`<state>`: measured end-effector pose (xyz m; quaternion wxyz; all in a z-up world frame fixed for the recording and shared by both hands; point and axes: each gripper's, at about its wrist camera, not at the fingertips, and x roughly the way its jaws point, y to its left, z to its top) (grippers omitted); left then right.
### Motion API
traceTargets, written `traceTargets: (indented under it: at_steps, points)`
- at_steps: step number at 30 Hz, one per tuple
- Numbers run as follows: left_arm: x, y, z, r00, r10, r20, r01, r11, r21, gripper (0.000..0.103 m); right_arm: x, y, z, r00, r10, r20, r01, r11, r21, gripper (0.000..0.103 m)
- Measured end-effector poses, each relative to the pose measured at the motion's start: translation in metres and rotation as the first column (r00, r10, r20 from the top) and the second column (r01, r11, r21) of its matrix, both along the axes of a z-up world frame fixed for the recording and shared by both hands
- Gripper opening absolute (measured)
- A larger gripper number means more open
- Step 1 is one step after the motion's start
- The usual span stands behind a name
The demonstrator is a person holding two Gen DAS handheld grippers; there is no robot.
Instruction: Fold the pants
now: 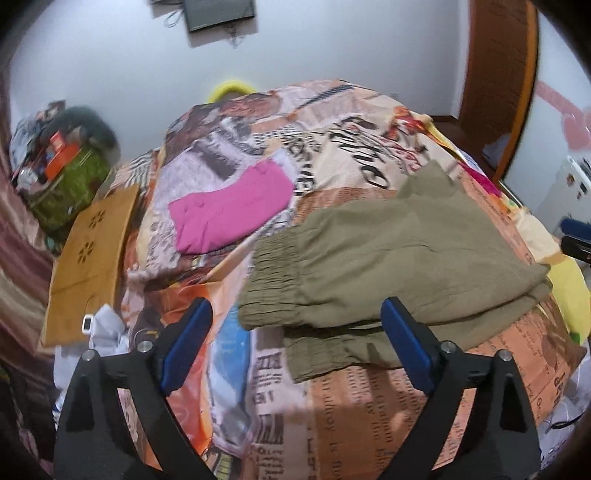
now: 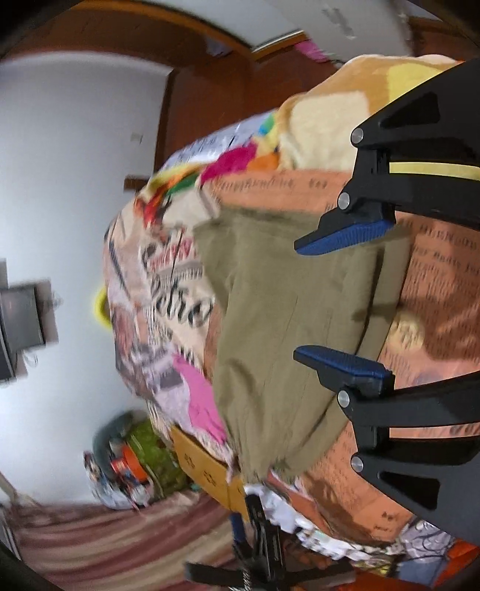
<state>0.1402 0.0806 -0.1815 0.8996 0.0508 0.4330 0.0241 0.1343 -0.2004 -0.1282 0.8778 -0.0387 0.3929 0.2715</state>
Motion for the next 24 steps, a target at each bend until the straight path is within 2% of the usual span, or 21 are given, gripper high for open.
traceTargets:
  at_steps: [4,9,15,21,22,24]
  points:
    - [0.004,-0.020,-0.013,0.997,-0.060,-0.041,0.062,0.997,0.045,0.094,-0.002,0.031,-0.007,0.995,0.101,-0.009,-0.101,0.995,-0.019,0.058]
    - [0.010,-0.035,-0.035,0.990,-0.101,-0.102,0.108,0.992,0.068,0.094,0.000,0.060,-0.027,0.980,0.190,-0.060,-0.193,0.980,-0.052,0.058]
    - [0.023,-0.037,-0.037,0.985,-0.114,-0.126,0.118,0.993,0.024,0.094,0.010,0.081,-0.054,0.954,0.251,-0.166,-0.266,0.961,-0.075,0.058]
    - [0.027,-0.044,-0.029,0.983,-0.145,-0.109,0.146,0.989,0.001,0.094,0.018,0.090,-0.069,0.947,0.258,-0.192,-0.273,0.960,-0.061,0.058]
    - [0.026,-0.046,-0.030,0.981,-0.158,-0.110,0.158,0.987,-0.003,0.094,0.019,0.092,-0.070,0.947,0.260,-0.187,-0.276,0.959,-0.062,0.058]
    - [0.026,-0.052,-0.032,0.977,-0.180,-0.118,0.181,0.983,0.001,0.094,0.021,0.095,-0.071,0.948,0.268,-0.174,-0.283,0.957,-0.068,0.048]
